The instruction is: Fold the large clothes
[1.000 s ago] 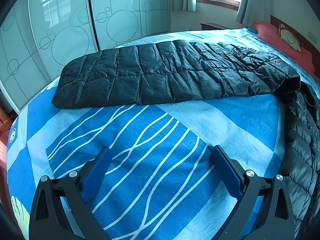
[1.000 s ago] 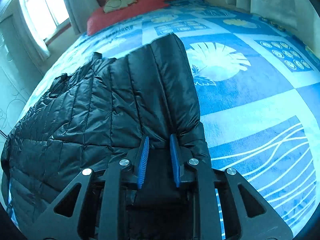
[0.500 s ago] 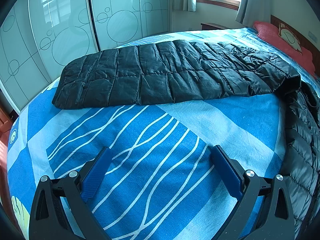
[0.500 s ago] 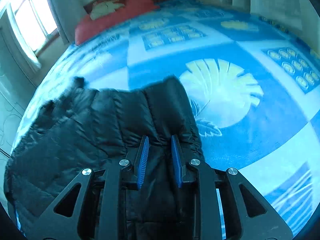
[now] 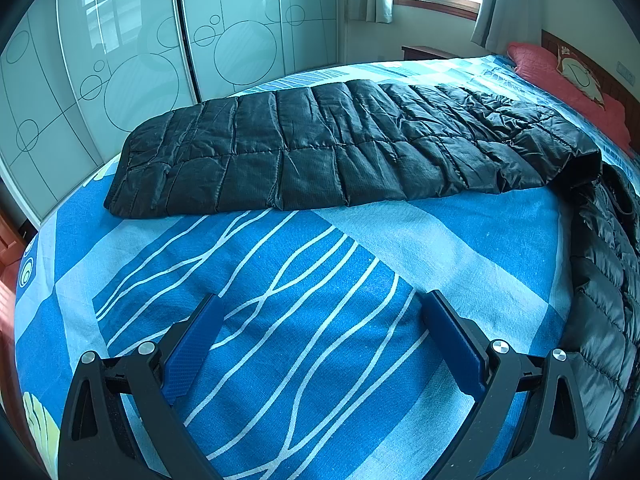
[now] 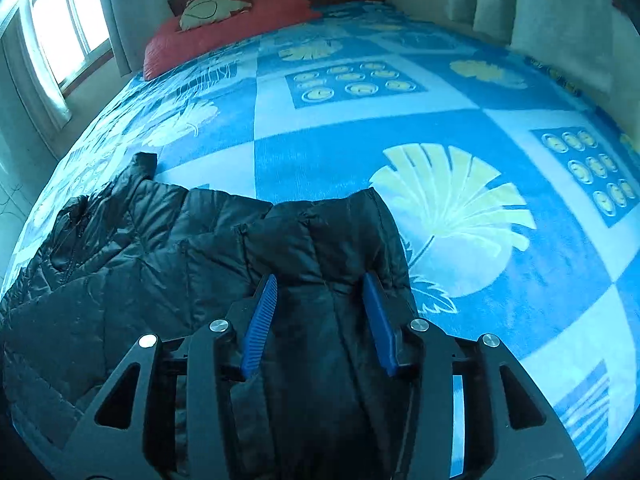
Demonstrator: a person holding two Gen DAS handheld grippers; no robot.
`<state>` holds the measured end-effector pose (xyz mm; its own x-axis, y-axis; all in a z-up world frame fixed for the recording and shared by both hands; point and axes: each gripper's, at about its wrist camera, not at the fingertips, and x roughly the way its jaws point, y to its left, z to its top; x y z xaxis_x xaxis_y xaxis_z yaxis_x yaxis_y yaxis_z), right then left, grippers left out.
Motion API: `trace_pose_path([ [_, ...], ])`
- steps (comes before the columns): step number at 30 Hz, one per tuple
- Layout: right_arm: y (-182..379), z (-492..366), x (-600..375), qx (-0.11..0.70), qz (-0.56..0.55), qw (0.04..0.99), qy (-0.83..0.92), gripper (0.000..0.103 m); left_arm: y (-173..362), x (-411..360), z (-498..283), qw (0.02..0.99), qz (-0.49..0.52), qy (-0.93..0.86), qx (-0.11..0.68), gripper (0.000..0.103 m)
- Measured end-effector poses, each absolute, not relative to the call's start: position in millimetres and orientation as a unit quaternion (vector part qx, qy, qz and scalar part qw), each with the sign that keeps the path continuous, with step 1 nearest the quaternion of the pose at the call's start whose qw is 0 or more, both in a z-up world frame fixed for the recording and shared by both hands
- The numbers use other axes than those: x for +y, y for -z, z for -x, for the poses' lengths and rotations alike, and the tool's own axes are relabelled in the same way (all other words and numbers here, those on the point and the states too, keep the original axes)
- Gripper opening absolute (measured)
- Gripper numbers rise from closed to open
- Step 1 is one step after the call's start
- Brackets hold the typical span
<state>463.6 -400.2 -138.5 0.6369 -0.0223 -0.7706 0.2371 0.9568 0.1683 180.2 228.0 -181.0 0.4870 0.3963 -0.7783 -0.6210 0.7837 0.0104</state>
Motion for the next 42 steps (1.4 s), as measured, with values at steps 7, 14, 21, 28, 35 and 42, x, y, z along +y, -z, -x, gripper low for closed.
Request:
trace_pose_path([
  [7,129,-384,-350,0.392,-0.148,0.908,0.025,0.050,181,228,-181,0.851,0.138,-0.299,0.409,0.099],
  [14,160,-378,-323,0.408,-0.077,0.908,0.059,0.052,181,228,-180,0.851,0.138,-0.298,0.408,0.099],
  [21,168,-377,-318,0.397,-0.059,0.914,0.065,0.054,182,229,-180,0.851,0.143,-0.296,0.411,0.099],
  [28,169,-371,-322,0.389,-0.073,0.916,0.056,0.055,174,247,-171,0.855,0.193,-0.268,0.399,0.098],
  [35,168,-370,-321,0.387,-0.074,0.918,0.055,0.055,168,294,-138,0.854,0.366,-0.211,0.305,0.098],
  [42,168,-369,-321,0.385,-0.075,0.918,0.055,0.055,170,329,-144,0.851,0.395,-0.226,0.262,0.098],
])
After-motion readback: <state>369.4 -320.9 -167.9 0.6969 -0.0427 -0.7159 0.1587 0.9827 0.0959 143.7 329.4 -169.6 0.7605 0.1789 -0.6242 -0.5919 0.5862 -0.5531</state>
